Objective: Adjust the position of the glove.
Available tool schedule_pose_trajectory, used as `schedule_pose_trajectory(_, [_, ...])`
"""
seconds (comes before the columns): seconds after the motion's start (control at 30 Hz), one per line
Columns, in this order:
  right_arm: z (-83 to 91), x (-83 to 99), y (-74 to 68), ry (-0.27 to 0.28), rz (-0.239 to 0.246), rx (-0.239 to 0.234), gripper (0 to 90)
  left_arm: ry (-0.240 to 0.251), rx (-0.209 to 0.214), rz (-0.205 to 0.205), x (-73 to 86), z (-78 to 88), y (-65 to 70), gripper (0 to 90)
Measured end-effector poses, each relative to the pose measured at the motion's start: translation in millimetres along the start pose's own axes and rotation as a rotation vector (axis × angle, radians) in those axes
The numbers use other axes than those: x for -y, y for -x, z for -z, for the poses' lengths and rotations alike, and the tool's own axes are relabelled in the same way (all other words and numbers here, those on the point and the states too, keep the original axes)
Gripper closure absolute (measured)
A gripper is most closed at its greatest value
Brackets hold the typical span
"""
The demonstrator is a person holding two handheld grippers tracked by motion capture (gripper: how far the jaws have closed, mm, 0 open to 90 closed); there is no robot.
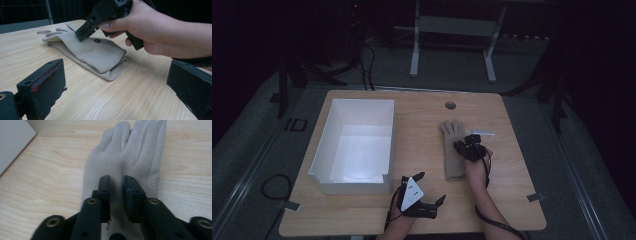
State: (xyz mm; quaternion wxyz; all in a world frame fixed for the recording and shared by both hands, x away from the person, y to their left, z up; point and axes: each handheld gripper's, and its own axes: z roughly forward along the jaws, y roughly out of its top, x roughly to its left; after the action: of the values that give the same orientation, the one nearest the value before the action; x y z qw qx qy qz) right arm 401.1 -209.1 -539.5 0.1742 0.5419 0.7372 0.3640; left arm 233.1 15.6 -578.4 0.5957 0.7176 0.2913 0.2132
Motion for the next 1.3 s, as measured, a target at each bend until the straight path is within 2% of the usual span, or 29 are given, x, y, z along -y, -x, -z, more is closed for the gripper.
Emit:
schedule_pose_trajectory(0.17, [-0.3, 6.0, 1.1, -0.004, 0.011, -0.015, 64.3, -0.001, 0.0, 0.0, 0.0, 0.0, 0.0, 2.4])
schedule_pose_trajectory(0.3, [-4.4, 9.8, 0.5, -0.031, 0.05, -0.01, 60.5, -0.002, 0.002, 0.0, -0.1, -0.2, 0.2, 2.4])
schedule_pose_trajectory(0.47, [0.5, 8.0, 1.2, -0.024, 0.049, -0.042, 51.9, -0.008, 0.007, 0.0, -0.4, -0.7, -0.4, 2.4])
schedule_pose_trajectory(0.5, [2.5, 7.2, 1.1, -0.02, 0.054, -0.048, 49.3, -0.011, 0.013, 0.0, -0.5, -0.9, -0.7, 2.4])
schedule_pose_trajectory(0.53, [7.1, 5.4, 2.2, -0.015, 0.066, -0.07, 41.4, -0.014, 0.014, 0.0, -0.6, -1.1, -0.8, 2.4])
schedule_pose_trajectory(0.67, [18.8, 2.8, 11.5, 0.015, 0.062, -0.108, 30.2, -0.019, 0.021, 0.005, -0.9, -1.7, -1.5, 2.4])
schedule_pose_trajectory(0.7, [22.9, 2.2, 15.7, 0.015, 0.068, -0.125, 25.1, -0.02, 0.023, 0.006, -0.9, -2.0, -1.8, 2.4])
schedule_pose_trajectory(0.77, [27.9, 1.5, 21.1, 0.019, 0.081, -0.149, 20.6, -0.023, 0.021, 0.016, -1.2, -2.7, -2.2, 2.4])
schedule_pose_trajectory(0.9, [38.9, 1.5, 31.8, 0.031, 0.129, -0.174, 17.0, -0.059, 0.093, 0.038, -3.0, -8.0, -4.8, 2.4])
schedule_pose_trajectory(0.97, [42.1, 1.8, 35.6, 0.042, 0.134, -0.211, 17.2, -0.071, 0.109, 0.013, -4.1, -11.2, -5.0, 2.4])
schedule_pose_trajectory(1.0, [43.7, 2.0, 36.9, 0.058, 0.151, -0.221, 17.2, -0.076, 0.106, -0.002, -4.7, -12.8, -4.8, 2.4])
schedule_pose_trajectory(1.03, [45.2, 2.3, 37.6, 0.066, 0.177, -0.222, 17.1, -0.089, 0.106, -0.013, -5.8, -14.8, -5.3, 2.4])
schedule_pose_trajectory(1.07, [45.2, 2.3, 37.6, 0.066, 0.177, -0.222, 17.1, -0.089, 0.106, -0.013, -5.8, -14.8, -5.3, 2.5])
schedule_pose_trajectory(1.13, [49.8, 3.6, 39.7, 0.098, 0.244, -0.199, 15.8, -0.128, 0.139, 0.002, -10.8, -22.9, -8.8, 4.7])
schedule_pose_trajectory(1.2, [52.2, 3.6, 41.7, 0.085, 0.251, -0.203, 15.9, -0.177, 0.159, 0.0, -14.9, -29.9, -10.7, 6.8])
schedule_pose_trajectory(1.3, [56.0, 3.6, 45.5, 0.085, 0.245, -0.217, 15.3, -0.187, 0.181, -0.023, -20.7, -40.7, -12.0, 7.3])
